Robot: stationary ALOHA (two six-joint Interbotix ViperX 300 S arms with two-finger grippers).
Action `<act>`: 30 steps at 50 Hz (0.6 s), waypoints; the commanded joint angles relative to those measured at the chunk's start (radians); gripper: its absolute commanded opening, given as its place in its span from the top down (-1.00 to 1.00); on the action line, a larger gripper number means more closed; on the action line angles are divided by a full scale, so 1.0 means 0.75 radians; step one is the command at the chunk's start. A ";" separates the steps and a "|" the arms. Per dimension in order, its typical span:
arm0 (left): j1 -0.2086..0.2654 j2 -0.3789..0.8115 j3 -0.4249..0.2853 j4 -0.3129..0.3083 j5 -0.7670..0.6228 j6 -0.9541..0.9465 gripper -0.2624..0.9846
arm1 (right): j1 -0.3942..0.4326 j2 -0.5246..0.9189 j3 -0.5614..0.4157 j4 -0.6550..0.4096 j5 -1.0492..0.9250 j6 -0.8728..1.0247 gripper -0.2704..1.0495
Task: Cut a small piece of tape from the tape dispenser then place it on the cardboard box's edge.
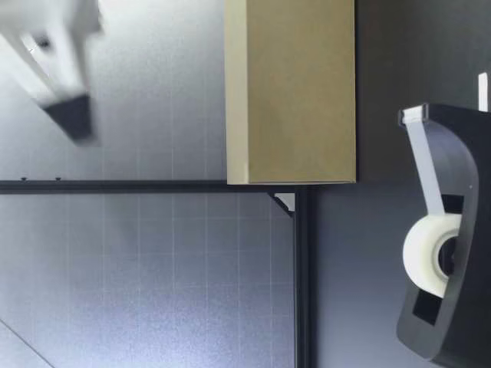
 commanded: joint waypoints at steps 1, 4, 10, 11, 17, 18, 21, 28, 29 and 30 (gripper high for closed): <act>-0.004 0.012 -0.014 0.000 -0.012 -0.006 0.78 | -0.004 0.119 -0.168 0.002 0.233 0.000 0.75; -0.004 0.014 -0.008 0.000 -0.012 -0.012 0.78 | -0.006 0.184 -0.237 0.002 0.380 0.000 0.75; -0.004 0.016 0.002 0.000 -0.012 -0.022 0.78 | -0.006 0.292 -0.354 0.002 0.618 -0.004 0.75; -0.004 0.016 0.004 0.000 -0.012 -0.022 0.78 | -0.006 0.309 -0.368 0.002 0.650 -0.004 0.75; -0.004 0.018 0.014 0.000 -0.012 -0.025 0.78 | -0.010 0.397 -0.450 0.002 0.820 -0.010 0.75; -0.004 0.018 0.016 0.000 -0.012 -0.027 0.78 | -0.010 0.407 -0.460 0.002 0.841 -0.012 0.75; -0.004 0.020 0.018 -0.002 -0.014 -0.027 0.78 | -0.020 0.430 -0.481 0.002 0.896 -0.014 0.75; -0.004 0.020 0.029 -0.012 -0.014 -0.027 0.78 | -0.082 0.442 -0.497 0.020 0.963 -0.031 0.75; -0.004 0.020 0.029 -0.014 -0.016 -0.027 0.78 | -0.094 0.442 -0.499 0.029 0.969 -0.035 0.75; -0.004 0.020 0.029 -0.014 -0.018 -0.027 0.78 | -0.117 0.440 -0.505 0.053 0.974 -0.043 0.74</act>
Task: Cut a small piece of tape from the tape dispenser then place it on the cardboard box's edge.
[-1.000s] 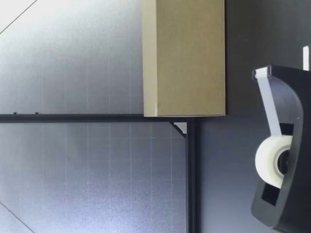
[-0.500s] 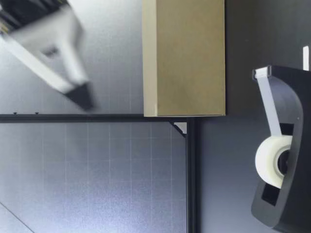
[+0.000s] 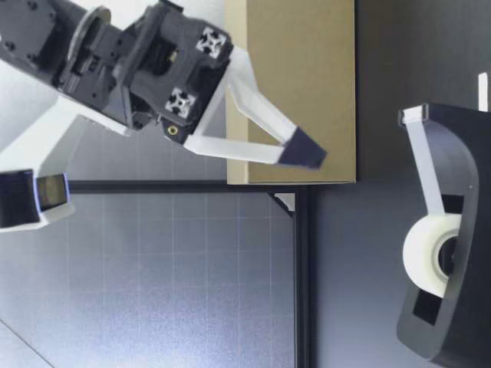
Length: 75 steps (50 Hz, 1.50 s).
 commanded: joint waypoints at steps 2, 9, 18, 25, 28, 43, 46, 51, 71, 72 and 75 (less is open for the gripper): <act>-0.002 0.008 -0.014 -0.006 -0.020 -0.002 0.78 | -0.094 -0.020 -0.043 0.090 0.025 -0.031 0.74; -0.002 0.008 -0.006 -0.014 -0.047 -0.004 0.78 | -0.192 0.014 -0.061 0.329 0.094 -0.221 0.72; -0.004 0.012 0.010 -0.020 -0.096 -0.006 0.78 | -0.295 0.135 -0.151 0.751 0.327 -0.605 0.72; -0.002 0.018 0.018 -0.025 -0.115 -0.022 0.78 | -0.374 0.237 -0.225 0.935 0.517 -0.749 0.67; -0.002 0.029 0.018 -0.025 -0.115 -0.039 0.78 | -0.397 0.278 -0.252 0.961 0.581 -0.777 0.62; -0.002 0.086 0.018 -0.025 -0.127 -0.074 0.78 | -0.430 0.389 -0.346 0.967 0.654 -0.796 -0.04; -0.002 0.088 0.018 -0.025 -0.131 -0.072 0.78 | -0.427 0.405 -0.352 0.980 0.661 -0.796 -0.06; -0.004 0.088 0.020 -0.025 -0.131 -0.070 0.78 | -0.430 0.430 -0.356 1.017 0.675 -0.796 -0.05; -0.002 0.088 0.022 -0.025 -0.131 -0.067 0.78 | -0.427 0.491 -0.364 1.088 0.732 -0.787 -0.05; -0.004 0.088 0.025 -0.025 -0.131 -0.067 0.78 | -0.427 0.493 -0.364 1.088 0.734 -0.787 -0.05; -0.002 0.088 0.022 -0.025 -0.131 -0.070 0.78 | -0.427 0.499 -0.364 1.094 0.738 -0.787 -0.05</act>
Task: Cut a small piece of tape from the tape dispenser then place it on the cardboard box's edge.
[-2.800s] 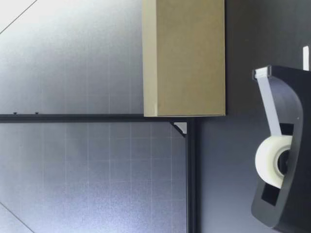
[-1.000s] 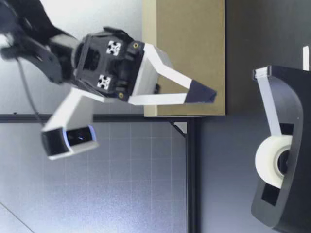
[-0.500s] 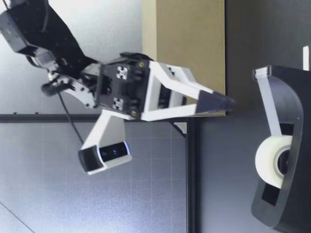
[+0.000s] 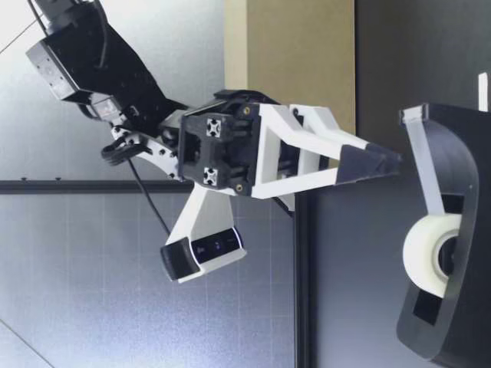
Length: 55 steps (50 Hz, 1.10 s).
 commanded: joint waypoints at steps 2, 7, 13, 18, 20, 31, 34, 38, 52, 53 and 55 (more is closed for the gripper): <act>-0.002 0.006 -0.016 -0.002 -0.012 -0.002 0.78 | -0.008 -0.020 -0.031 0.018 0.012 0.000 -0.05; -0.002 0.006 -0.014 -0.002 -0.010 -0.002 0.78 | -0.006 -0.008 -0.027 0.020 0.014 0.000 -0.05; -0.002 0.006 -0.014 -0.002 -0.012 -0.002 0.78 | 0.008 0.000 -0.027 0.025 0.020 -0.004 -0.05; -0.002 0.006 -0.014 0.000 -0.012 -0.002 0.78 | 0.020 0.004 -0.027 0.025 0.025 -0.004 -0.05; -0.002 0.006 -0.014 -0.002 -0.012 -0.002 0.78 | 0.025 0.004 -0.027 0.022 0.027 -0.004 -0.05; -0.004 0.006 -0.012 0.000 -0.012 -0.004 0.78 | 0.041 0.012 -0.027 0.022 0.033 -0.004 -0.03; -0.004 0.008 -0.014 -0.002 -0.012 -0.004 0.78 | 0.041 0.012 -0.027 0.022 0.033 -0.004 -0.01; -0.004 0.006 -0.014 -0.002 -0.012 -0.004 0.78 | 0.041 0.008 -0.027 0.022 0.033 0.000 0.05; -0.004 0.006 -0.012 -0.002 -0.012 -0.004 0.78 | 0.041 0.000 -0.029 0.022 0.049 -0.004 0.45; -0.002 0.006 -0.012 0.000 -0.010 -0.004 0.78 | 0.041 -0.002 -0.031 0.022 0.051 0.000 0.47; -0.004 0.006 -0.012 -0.002 -0.012 -0.004 0.78 | 0.041 -0.004 -0.031 0.022 0.053 0.000 0.52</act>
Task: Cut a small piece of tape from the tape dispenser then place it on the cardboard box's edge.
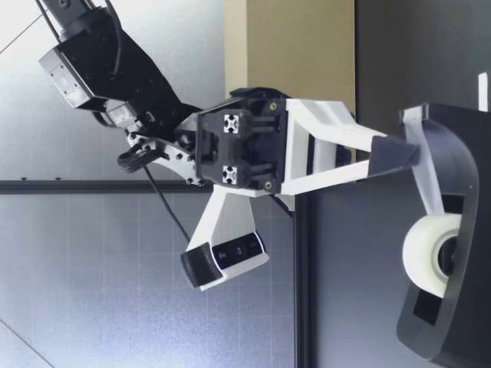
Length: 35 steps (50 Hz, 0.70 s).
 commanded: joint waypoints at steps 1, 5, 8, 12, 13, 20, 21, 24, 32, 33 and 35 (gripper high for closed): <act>-0.004 0.006 -0.014 0.000 -0.012 -0.002 0.78 | 0.004 -0.047 -0.031 0.006 0.020 -0.002 0.56; -0.002 0.006 -0.014 -0.002 -0.012 0.000 0.78 | 0.004 -0.057 -0.031 0.008 0.022 -0.002 0.63; -0.002 0.006 -0.014 -0.002 -0.012 0.000 0.78 | 0.004 -0.063 -0.033 0.008 0.022 -0.002 0.68; -0.002 0.006 -0.014 -0.002 -0.012 0.000 0.78 | 0.006 -0.074 -0.033 0.014 0.022 0.002 0.71; -0.004 0.006 -0.012 -0.002 -0.010 -0.002 0.78 | 0.008 -0.076 -0.033 0.016 0.022 0.002 0.71; -0.002 0.006 -0.012 -0.002 -0.012 -0.002 0.78 | 0.010 -0.096 -0.033 0.020 0.033 0.002 0.72; -0.002 0.006 -0.012 -0.002 -0.012 -0.002 0.78 | 0.010 -0.098 -0.033 0.020 0.037 0.002 0.71; -0.002 0.006 -0.012 -0.002 -0.012 0.000 0.78 | 0.010 -0.108 -0.029 0.020 0.045 0.004 0.72; -0.002 0.006 -0.012 0.000 -0.012 -0.002 0.78 | 0.004 -0.141 0.002 0.012 0.049 0.002 0.72; -0.004 0.008 -0.012 -0.002 -0.010 -0.002 0.78 | 0.002 -0.145 0.006 0.012 0.049 0.002 0.72; -0.002 0.006 -0.010 -0.002 -0.010 -0.002 0.78 | 0.000 -0.155 0.020 0.012 0.047 0.002 0.72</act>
